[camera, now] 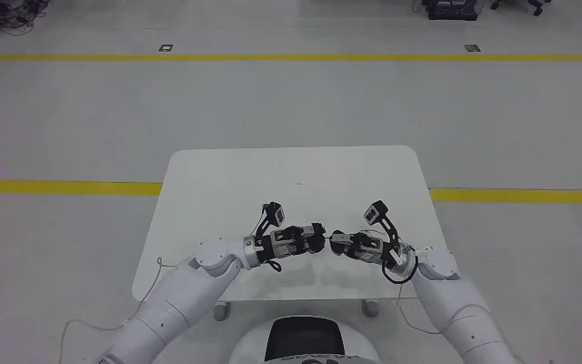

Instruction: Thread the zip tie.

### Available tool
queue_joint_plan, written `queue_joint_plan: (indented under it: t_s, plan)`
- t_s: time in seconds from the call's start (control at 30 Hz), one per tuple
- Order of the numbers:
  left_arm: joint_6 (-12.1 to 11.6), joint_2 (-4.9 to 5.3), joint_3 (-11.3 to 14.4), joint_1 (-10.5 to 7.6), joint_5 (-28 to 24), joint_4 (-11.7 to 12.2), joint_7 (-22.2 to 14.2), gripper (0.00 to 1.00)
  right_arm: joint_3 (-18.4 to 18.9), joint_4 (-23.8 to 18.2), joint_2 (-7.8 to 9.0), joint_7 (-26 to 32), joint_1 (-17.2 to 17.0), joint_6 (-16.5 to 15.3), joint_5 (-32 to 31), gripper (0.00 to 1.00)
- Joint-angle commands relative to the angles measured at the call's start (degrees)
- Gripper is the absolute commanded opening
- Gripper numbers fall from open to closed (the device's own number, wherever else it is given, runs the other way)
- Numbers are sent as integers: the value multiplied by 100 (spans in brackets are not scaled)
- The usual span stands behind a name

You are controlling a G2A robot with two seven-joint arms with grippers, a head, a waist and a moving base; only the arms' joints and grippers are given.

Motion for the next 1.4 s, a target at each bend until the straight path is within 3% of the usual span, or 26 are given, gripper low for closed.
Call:
queue_joint_plan:
  t_s: [0.0,0.37,1.37]
  plan:
    - [11,2,9,-1,50,10,1,24,-17,-2,11,3,5,50,-37,0]
    - [67,-27,115,-79,174,67,4,15,-49,37,56,97,23,78,16,0]
    - [125,-69,217,-176,182,202,-29,7,-257,107,105,12,112,-3,219,0]
